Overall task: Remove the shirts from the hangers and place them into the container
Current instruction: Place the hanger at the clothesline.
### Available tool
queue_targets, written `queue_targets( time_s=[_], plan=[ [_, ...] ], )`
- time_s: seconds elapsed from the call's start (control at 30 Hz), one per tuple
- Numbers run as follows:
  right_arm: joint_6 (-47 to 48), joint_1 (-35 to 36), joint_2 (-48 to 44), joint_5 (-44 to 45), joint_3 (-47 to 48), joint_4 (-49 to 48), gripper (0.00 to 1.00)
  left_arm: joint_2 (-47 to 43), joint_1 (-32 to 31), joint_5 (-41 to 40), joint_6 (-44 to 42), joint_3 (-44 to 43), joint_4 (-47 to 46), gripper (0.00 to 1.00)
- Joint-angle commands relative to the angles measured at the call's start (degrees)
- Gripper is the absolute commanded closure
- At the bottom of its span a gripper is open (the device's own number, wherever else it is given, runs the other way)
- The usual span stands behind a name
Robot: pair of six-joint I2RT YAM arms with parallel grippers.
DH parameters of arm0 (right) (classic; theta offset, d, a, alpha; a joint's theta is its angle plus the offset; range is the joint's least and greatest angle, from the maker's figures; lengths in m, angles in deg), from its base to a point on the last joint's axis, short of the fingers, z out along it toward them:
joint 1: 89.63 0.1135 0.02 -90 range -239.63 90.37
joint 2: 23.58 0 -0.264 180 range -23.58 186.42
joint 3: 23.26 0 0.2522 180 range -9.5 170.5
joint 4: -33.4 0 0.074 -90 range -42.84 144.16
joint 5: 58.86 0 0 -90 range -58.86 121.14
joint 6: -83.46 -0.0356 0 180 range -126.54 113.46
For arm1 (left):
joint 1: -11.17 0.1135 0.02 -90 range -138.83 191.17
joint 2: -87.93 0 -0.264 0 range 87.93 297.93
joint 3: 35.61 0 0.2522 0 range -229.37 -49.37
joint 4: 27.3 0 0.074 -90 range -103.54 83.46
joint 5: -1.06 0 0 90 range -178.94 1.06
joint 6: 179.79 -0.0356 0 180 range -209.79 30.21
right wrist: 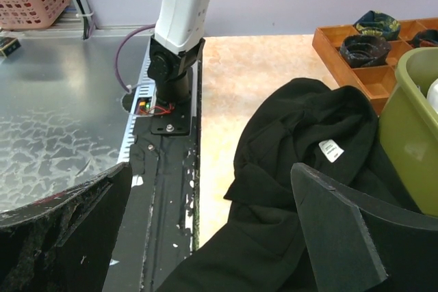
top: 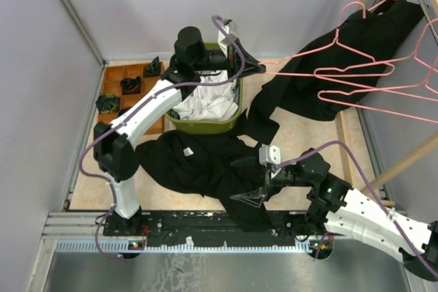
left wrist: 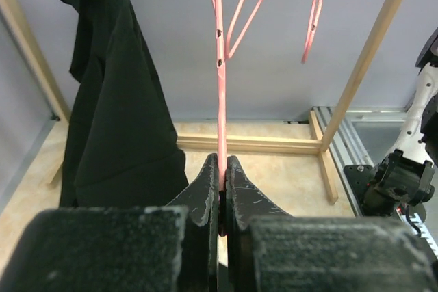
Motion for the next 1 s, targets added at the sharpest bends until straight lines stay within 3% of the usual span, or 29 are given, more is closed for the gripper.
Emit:
queue_targets(
  time_s=[0.0,0.3,0.97],
  plan=[
    [0.32,-0.06,-0.63,-0.56,3.3,-0.18,0.01,6.47,0.19,5.81,10.17,-6.89,-13.24,1.0],
    [0.45,-0.05,-0.65,-0.26,4.08,1.53,0.01,20.07,-0.95,7.08,16.61,-27.15,-13.43,1.0],
    [-4.96,-0.04,-5.7,2.77,1.46,1.06,0.01,29.11,-8.48,-5.66,13.0,-37.33,-13.9,1.0]
  ],
)
